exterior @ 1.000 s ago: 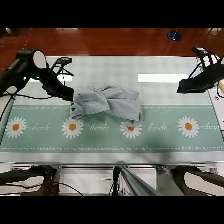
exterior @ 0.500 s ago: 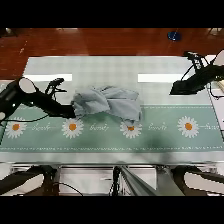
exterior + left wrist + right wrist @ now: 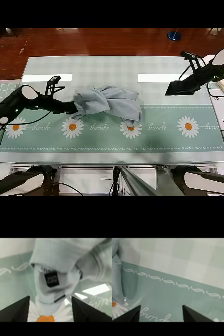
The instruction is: Fold the shirts.
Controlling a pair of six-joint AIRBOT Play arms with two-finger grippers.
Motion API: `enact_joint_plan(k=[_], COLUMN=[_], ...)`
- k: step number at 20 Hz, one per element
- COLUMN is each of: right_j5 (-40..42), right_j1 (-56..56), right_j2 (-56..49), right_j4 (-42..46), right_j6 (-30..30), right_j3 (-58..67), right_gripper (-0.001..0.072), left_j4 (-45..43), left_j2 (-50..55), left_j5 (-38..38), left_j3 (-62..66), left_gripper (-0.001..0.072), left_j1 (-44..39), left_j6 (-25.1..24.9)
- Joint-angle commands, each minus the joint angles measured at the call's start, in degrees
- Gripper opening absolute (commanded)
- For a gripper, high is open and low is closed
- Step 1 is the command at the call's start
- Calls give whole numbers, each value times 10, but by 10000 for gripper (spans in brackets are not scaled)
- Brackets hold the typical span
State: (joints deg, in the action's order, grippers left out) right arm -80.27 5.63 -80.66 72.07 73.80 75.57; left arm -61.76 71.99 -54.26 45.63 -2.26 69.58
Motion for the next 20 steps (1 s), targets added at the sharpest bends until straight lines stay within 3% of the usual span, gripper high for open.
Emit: enact_joint_plan(k=[1,4,5,7,8,13,20], right_j5=[-3,-7,-10,-15,-23,-16,150], right_j1=[0,0,0,0,0,0,-81], right_j2=[0,0,0,0,-1,-8,-8], right_j4=[-11,-10,-10,-12,-26,-93,-167], right_j6=[-6,-7,-7,-6,-5,-5,-3], right_j3=[0,0,0,0,-3,-94,-222], right_gripper=[595,595,597,607,608,608,606], left_j4=[3,17,36,64,63,63,63], left_j2=[26,59,65,69,68,68,54], left_j5=[25,22,21,13,12,7,-9], left_j3=[-1,-1,-1,-1,-1,-1,0], left_gripper=[631,616,575,73,37,30,30], left_j1=[-4,-10,-10,-10,-9,-2,0], left_j6=[-20,-23,-43,-75,-76,-76,-76])
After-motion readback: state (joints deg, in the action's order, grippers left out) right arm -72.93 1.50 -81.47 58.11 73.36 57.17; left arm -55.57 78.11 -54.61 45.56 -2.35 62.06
